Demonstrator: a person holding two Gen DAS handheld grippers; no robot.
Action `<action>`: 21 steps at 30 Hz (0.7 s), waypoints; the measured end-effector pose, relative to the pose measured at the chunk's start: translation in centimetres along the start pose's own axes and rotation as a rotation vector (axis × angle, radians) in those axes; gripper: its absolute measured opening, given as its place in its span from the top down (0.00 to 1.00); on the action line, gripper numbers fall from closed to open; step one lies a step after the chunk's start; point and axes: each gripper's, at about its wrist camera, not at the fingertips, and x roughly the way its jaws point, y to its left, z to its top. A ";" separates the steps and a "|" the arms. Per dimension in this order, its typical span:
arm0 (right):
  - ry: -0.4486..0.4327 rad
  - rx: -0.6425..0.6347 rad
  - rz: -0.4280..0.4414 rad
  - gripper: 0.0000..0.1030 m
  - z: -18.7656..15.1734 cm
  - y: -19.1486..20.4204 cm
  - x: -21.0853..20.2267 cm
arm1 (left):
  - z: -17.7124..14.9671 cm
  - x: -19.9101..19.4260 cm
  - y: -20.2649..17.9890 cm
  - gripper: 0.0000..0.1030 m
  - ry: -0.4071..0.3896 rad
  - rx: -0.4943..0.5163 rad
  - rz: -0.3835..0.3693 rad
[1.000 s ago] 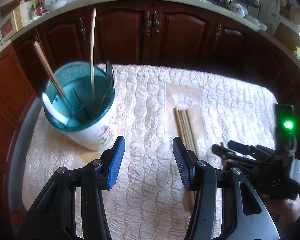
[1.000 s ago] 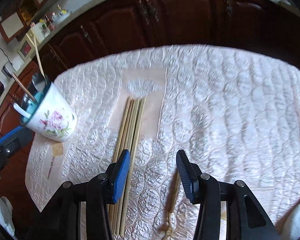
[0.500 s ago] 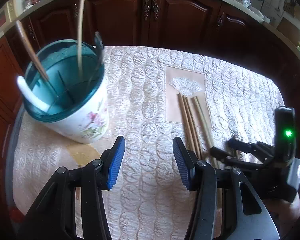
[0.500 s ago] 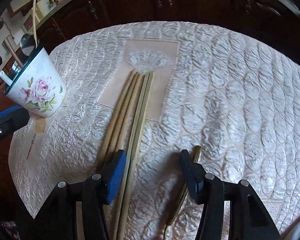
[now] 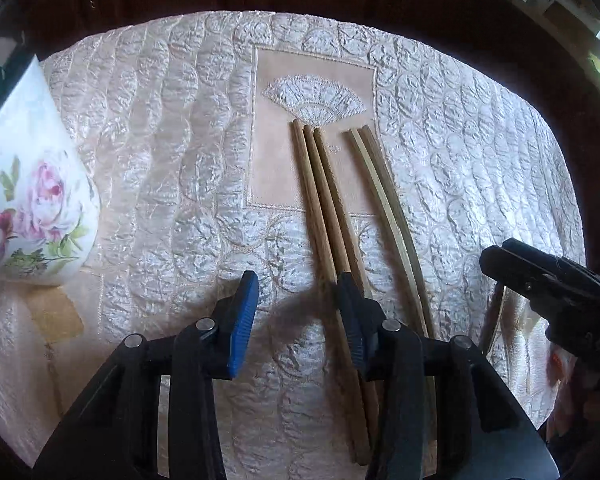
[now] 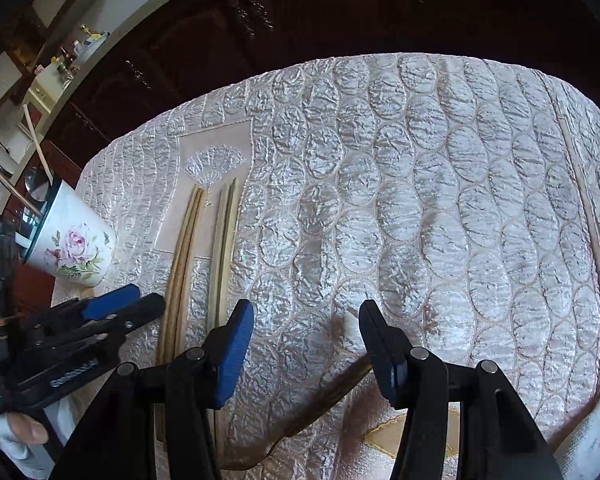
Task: Organize utensils
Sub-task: 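Grasp a wooden chopstick with the left tool while the right tool grasps another chopstick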
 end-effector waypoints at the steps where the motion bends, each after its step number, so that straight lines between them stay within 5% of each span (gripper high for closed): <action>1: -0.003 -0.003 0.008 0.49 -0.1 0.2 -0.1 | 0.1 0.2 0.0 0.62 0.000 -0.005 -0.015; 4: -0.011 -0.015 0.021 0.49 0.4 1.0 0.1 | 0.6 0.5 -0.2 0.62 0.009 -0.002 -0.049; 6: -0.007 -0.025 0.020 0.49 1.0 1.5 0.7 | 1.1 0.6 -0.1 0.63 0.005 -0.009 -0.003; 9: -0.002 -0.049 0.039 0.50 1.8 2.9 1.7 | 1.1 0.7 0.8 0.79 0.017 -0.034 -0.014; 12: 0.010 -0.079 0.075 0.65 2.3 3.8 3.0 | 0.5 0.2 1.3 0.93 0.021 -0.016 0.014; 21: 0.068 -0.127 0.080 0.94 5.3 5.5 8.2 | -1.4 -1.5 3.3 0.94 0.032 -0.048 -0.032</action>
